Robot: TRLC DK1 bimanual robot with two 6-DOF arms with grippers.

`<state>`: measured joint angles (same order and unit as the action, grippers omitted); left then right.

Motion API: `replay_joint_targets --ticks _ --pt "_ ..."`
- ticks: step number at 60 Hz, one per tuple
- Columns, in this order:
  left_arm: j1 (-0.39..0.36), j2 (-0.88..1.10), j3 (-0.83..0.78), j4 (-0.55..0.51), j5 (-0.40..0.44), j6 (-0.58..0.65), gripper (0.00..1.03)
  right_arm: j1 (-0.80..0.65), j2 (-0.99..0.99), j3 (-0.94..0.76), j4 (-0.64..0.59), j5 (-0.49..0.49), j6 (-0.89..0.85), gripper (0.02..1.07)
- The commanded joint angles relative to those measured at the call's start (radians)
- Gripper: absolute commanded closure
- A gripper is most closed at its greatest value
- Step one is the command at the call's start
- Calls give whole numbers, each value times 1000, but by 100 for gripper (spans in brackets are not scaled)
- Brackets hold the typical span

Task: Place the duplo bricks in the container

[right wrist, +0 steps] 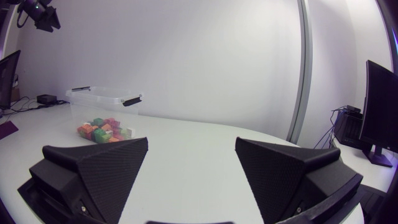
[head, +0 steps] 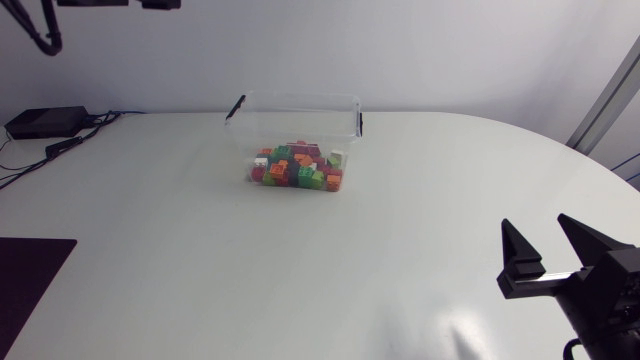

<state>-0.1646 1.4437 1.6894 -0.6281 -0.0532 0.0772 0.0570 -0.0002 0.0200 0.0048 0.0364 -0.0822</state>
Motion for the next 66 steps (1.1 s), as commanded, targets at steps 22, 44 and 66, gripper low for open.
replay_joint_targets --ticks 22,44,66 --pt "186 -516 -682 274 38 85 4 -2 -6 -23 3 -4 4 6" --pt "257 -793 -1074 479 52 101 4 -2 -6 -23 3 -4 4 6" --pt "259 -1005 -1327 608 59 84 4 -8 -5 -23 2 -8 13 6"
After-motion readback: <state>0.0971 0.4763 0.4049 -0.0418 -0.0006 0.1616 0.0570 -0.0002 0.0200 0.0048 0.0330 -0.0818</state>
